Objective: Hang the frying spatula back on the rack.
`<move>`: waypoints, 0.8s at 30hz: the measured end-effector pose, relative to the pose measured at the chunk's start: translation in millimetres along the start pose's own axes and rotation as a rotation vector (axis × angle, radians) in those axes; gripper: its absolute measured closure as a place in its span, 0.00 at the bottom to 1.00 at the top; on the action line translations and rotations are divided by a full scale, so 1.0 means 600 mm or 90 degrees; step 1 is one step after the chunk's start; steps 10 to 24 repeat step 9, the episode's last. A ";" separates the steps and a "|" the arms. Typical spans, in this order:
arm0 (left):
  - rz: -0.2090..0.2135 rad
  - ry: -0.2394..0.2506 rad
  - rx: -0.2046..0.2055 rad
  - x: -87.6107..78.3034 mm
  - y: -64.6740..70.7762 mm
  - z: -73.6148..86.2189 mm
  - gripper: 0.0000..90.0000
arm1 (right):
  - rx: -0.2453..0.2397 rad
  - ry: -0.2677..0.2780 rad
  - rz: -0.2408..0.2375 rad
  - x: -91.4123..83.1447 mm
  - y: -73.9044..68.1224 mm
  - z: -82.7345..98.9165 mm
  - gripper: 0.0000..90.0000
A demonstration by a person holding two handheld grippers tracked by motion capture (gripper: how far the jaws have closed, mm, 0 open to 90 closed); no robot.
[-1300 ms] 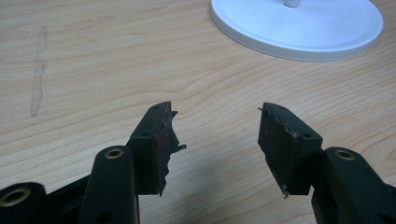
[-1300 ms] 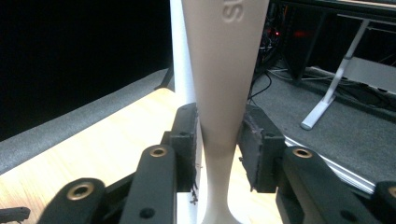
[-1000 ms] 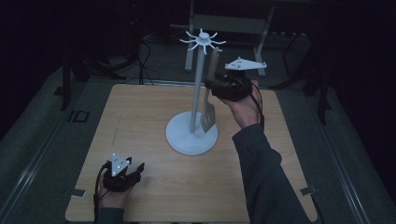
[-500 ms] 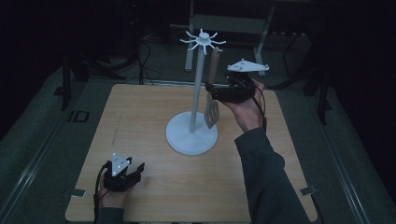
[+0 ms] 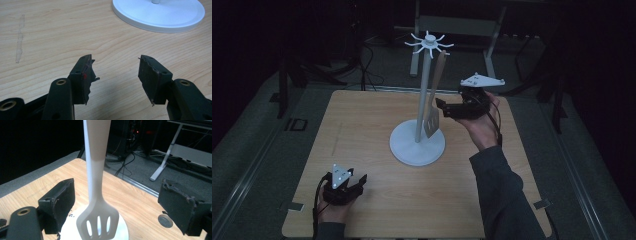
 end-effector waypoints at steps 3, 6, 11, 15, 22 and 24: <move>0.000 -0.001 -0.001 0.000 0.000 0.000 0.50 | 0.000 -0.003 -0.003 -0.004 -0.002 0.010 0.16; 0.001 -0.001 0.000 0.001 0.001 0.000 0.50 | 0.013 -0.002 -0.008 -0.014 -0.003 0.027 0.16; 0.001 0.000 0.000 0.001 0.000 0.000 0.50 | 0.020 0.001 -0.009 -0.021 -0.002 0.038 0.16; 0.001 0.000 0.000 0.001 0.000 0.000 0.50 | 0.020 0.001 -0.009 -0.021 -0.002 0.038 0.16; 0.001 0.000 0.000 0.001 0.000 0.000 0.50 | 0.020 0.001 -0.009 -0.021 -0.002 0.038 0.16; 0.001 0.000 0.000 0.001 0.000 0.000 0.50 | 0.020 0.001 -0.009 -0.021 -0.002 0.038 0.16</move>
Point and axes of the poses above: each handheld gripper's, and its own axes: x roughly forward along the jaws, z roughly out of its underside, y roughly to its right, the point moved 3 cm from there along x, roughly forward along the jaws, and after that the axes turned 6 degrees about -x, right-handed, at the moved point
